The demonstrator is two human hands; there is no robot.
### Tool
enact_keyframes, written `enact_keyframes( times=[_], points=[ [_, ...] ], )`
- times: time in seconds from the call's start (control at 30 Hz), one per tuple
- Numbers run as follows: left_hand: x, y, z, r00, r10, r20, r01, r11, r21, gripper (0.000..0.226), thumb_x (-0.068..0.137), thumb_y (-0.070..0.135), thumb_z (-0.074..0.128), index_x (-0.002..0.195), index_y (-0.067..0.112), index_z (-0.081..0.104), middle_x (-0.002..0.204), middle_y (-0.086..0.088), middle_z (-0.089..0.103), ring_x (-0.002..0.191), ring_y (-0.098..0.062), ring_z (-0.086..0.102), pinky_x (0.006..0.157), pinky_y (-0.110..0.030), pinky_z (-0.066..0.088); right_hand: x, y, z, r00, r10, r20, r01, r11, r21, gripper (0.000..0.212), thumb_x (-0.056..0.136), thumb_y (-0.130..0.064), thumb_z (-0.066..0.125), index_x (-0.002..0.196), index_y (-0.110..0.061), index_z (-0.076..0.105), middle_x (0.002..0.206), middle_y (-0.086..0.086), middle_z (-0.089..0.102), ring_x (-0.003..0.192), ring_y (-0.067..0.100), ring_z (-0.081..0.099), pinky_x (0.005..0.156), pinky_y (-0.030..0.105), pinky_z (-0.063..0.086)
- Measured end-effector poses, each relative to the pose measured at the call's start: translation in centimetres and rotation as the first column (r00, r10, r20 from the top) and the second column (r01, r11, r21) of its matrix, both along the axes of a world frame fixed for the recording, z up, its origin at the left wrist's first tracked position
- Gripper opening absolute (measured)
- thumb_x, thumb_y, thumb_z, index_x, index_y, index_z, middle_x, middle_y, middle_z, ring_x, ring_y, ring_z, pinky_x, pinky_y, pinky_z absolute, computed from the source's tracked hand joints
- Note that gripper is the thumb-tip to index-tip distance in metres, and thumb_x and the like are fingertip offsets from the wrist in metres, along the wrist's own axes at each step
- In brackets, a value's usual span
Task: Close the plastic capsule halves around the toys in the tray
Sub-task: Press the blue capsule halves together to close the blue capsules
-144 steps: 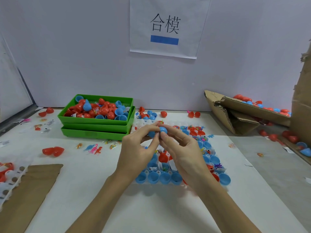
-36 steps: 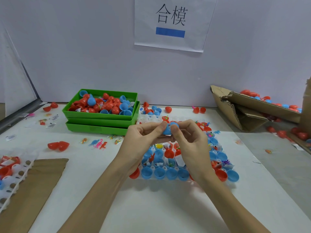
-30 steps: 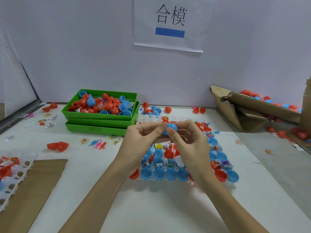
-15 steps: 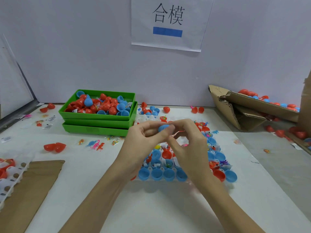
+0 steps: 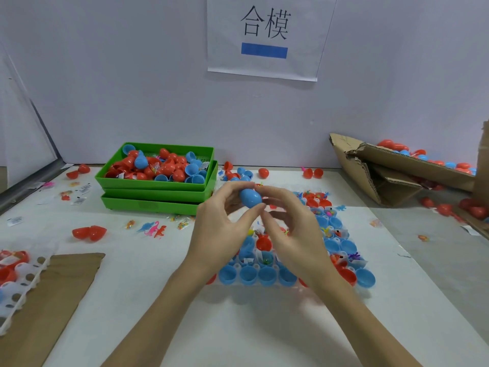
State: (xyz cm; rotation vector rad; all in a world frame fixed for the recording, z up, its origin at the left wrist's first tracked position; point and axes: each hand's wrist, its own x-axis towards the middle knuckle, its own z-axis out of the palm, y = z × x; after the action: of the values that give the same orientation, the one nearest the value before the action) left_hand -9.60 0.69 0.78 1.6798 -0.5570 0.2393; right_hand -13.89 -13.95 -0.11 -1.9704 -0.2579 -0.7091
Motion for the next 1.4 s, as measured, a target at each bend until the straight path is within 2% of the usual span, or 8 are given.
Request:
enact_keyframes(
  times=[0.1, 0.2, 0.47, 0.67, 0.87, 1.13, 1.27, 1.4],
  points=[
    [-0.1, 0.3, 0.2, 0.994, -0.001, 0.112, -0.007, 0.998, 0.07, 0.046, 0.091, 0.021, 0.078, 0.135, 0.024, 0.065, 0.134, 0.012, 0.068, 0.129, -0.008, 0.06, 0.112, -0.035, 0.049, -0.1, -0.5, 0.6, 0.931, 0.334, -0.147, -0.238, 0.861, 0.45, 0.039, 0.102, -0.008, 0.06, 0.139, -0.02, 0.061, 0.131, -0.003, 0.069, 0.122, 0.019, 0.066, 0.101, 0.032, 0.055],
    [0.0, 0.8, 0.5, 0.992, -0.047, 0.117, 0.044, 0.999, 0.026, 0.051, 0.091, 0.022, 0.076, 0.14, 0.027, 0.062, 0.14, 0.015, 0.065, 0.136, -0.006, 0.055, 0.117, -0.038, 0.045, -0.3, -0.8, 1.3, 0.785, 0.618, -0.043, -0.378, 0.533, 0.757, 0.042, 0.101, -0.013, 0.057, 0.141, -0.004, 0.056, 0.141, 0.017, 0.061, 0.132, 0.036, 0.057, 0.107, 0.042, 0.051],
    [0.3, 1.1, 0.6, 0.965, -0.234, 0.122, 0.235, 0.972, 0.003, 0.046, 0.092, 0.016, 0.075, 0.137, 0.021, 0.066, 0.138, 0.01, 0.068, 0.14, -0.013, 0.053, 0.12, -0.047, 0.039, -0.1, -0.8, 1.5, 0.653, 0.757, 0.006, -0.353, 0.296, 0.888, 0.043, 0.095, -0.017, 0.069, 0.133, 0.003, 0.063, 0.139, 0.026, 0.06, 0.133, 0.035, 0.057, 0.103, 0.037, 0.052],
    [0.1, 0.8, 0.6, 0.946, -0.285, 0.156, 0.292, 0.956, -0.025, 0.044, 0.09, 0.018, 0.073, 0.133, 0.014, 0.067, 0.128, 0.002, 0.072, 0.131, -0.018, 0.061, 0.111, -0.028, 0.047, -0.2, -0.8, 1.5, 0.619, 0.785, 0.002, -0.305, 0.238, 0.922, 0.051, 0.083, -0.023, 0.083, 0.125, 0.002, 0.07, 0.128, 0.022, 0.067, 0.127, 0.031, 0.063, 0.099, 0.033, 0.055],
    [0.1, 0.5, 0.3, 0.942, -0.248, 0.226, 0.246, 0.969, 0.04, 0.042, 0.092, 0.017, 0.071, 0.132, 0.007, 0.067, 0.126, 0.001, 0.072, 0.127, -0.015, 0.062, 0.107, -0.022, 0.047, -0.3, -0.8, 1.6, 0.638, 0.77, -0.027, -0.292, 0.274, 0.916, 0.057, 0.076, -0.026, 0.089, 0.123, 0.001, 0.071, 0.132, 0.022, 0.066, 0.128, 0.031, 0.062, 0.099, 0.036, 0.055],
    [0.2, 0.4, 0.0, 0.954, -0.217, 0.206, 0.201, 0.975, 0.098, 0.046, 0.095, 0.028, 0.067, 0.14, 0.016, 0.063, 0.137, 0.007, 0.067, 0.136, -0.014, 0.056, 0.114, -0.032, 0.045, -0.5, -1.0, 1.9, 0.625, 0.78, -0.024, -0.271, 0.246, 0.931, 0.047, 0.083, -0.021, 0.083, 0.124, -0.001, 0.071, 0.135, 0.019, 0.065, 0.129, 0.028, 0.061, 0.101, 0.034, 0.054],
    [0.2, 0.3, -0.3, 0.961, -0.243, 0.134, 0.221, 0.962, 0.163, 0.053, 0.099, 0.037, 0.063, 0.15, 0.031, 0.052, 0.148, 0.019, 0.055, 0.139, -0.009, 0.05, 0.115, -0.028, 0.043, -0.2, -1.4, 1.8, 0.698, 0.71, -0.091, -0.226, 0.339, 0.913, 0.041, 0.09, -0.018, 0.073, 0.127, -0.002, 0.069, 0.133, 0.018, 0.067, 0.125, 0.029, 0.064, 0.096, 0.035, 0.057],
    [0.6, 0.5, -0.3, 0.968, -0.192, 0.164, 0.163, 0.971, 0.177, 0.05, 0.097, 0.031, 0.067, 0.146, 0.029, 0.058, 0.145, 0.016, 0.06, 0.137, -0.013, 0.053, 0.113, -0.035, 0.047, -0.2, -1.4, 1.6, 0.786, 0.599, -0.152, -0.202, 0.481, 0.853, 0.032, 0.089, -0.018, 0.072, 0.119, -0.007, 0.075, 0.124, 0.014, 0.072, 0.117, 0.025, 0.069, 0.089, 0.033, 0.059]
  ],
)
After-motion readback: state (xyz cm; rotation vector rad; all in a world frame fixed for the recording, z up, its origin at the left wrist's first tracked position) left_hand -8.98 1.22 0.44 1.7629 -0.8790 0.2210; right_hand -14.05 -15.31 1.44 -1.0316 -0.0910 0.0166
